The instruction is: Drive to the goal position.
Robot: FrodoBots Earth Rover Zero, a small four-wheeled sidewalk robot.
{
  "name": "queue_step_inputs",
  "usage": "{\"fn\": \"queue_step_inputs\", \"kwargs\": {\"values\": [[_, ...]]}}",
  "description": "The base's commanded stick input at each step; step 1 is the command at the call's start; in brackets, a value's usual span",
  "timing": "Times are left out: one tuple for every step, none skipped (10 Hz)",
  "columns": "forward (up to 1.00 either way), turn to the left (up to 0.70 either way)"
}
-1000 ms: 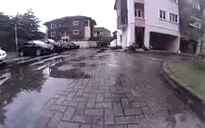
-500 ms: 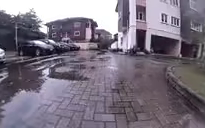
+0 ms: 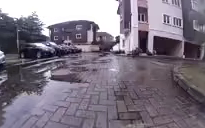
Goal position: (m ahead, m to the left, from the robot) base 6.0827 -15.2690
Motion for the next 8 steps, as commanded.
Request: {"fn": "queue_step_inputs", "kwargs": {"values": [[0.5, 0.0], [0.5, 0.0], [0.5, 0.0], [0.5, 0.0], [0.5, 0.0], [0.5, 0.0], [0.5, 0.0], [0.5, 0.0]]}}
